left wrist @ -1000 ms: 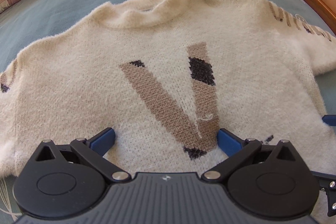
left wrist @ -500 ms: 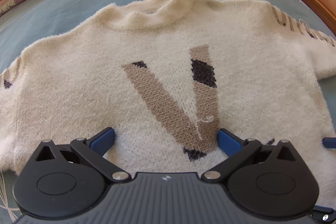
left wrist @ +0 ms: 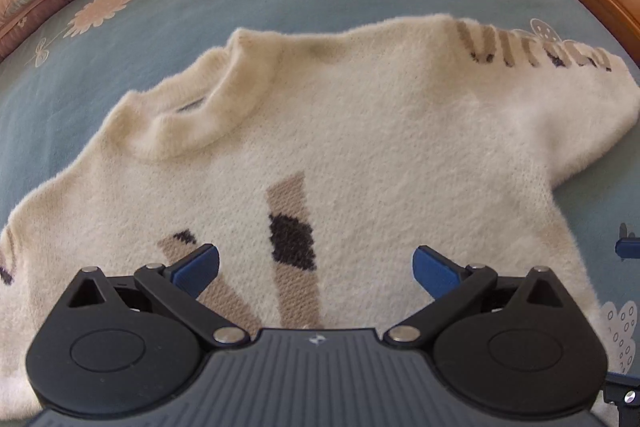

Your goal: Fold clothes

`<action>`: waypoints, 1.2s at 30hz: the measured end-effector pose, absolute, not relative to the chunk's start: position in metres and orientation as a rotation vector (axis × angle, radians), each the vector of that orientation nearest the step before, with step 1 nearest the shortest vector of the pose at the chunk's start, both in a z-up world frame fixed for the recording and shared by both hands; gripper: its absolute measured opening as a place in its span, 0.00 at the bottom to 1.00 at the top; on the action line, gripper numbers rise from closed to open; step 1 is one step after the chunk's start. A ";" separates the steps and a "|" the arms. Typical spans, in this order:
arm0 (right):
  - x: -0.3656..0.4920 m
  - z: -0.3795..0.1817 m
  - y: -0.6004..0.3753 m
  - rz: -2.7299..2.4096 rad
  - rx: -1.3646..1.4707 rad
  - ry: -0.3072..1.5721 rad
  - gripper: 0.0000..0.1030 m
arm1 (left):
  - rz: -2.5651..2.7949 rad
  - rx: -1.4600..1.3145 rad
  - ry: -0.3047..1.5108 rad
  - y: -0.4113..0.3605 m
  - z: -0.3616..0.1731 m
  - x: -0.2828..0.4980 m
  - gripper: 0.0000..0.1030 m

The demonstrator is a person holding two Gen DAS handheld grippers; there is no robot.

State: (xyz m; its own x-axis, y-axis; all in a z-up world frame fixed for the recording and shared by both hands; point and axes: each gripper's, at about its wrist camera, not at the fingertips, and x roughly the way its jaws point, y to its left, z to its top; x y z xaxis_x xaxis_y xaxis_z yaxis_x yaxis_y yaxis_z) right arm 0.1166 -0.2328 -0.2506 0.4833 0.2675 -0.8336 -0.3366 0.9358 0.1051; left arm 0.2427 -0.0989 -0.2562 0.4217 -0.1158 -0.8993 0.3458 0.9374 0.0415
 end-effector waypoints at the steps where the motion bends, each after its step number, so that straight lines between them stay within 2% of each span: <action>1: 0.128 -0.250 -0.239 0.361 -0.055 0.980 0.99 | -0.303 0.241 1.085 -0.109 -0.255 0.250 0.99; 8: 0.207 -0.254 -0.275 0.355 0.113 0.869 0.99 | -0.248 0.242 1.016 -0.153 -0.247 0.304 0.99; 13: 0.241 -0.273 -0.280 0.427 0.303 0.918 1.00 | -0.235 0.133 1.055 -0.157 -0.251 0.327 0.99; 16: 0.238 -0.286 -0.298 0.368 0.320 0.923 0.98 | -0.254 0.116 1.110 -0.167 -0.263 0.338 0.99; 25: 0.202 -0.291 -0.422 0.098 0.268 0.894 0.98 | -0.233 0.171 1.104 -0.200 -0.292 0.363 1.00; 32: 0.205 -0.291 -0.414 0.088 0.192 0.917 1.00 | -0.191 0.150 1.119 -0.213 -0.298 0.388 1.00; 36: 0.205 -0.292 -0.411 0.066 0.192 0.919 1.00 | -0.216 0.148 1.110 -0.211 -0.281 0.372 0.99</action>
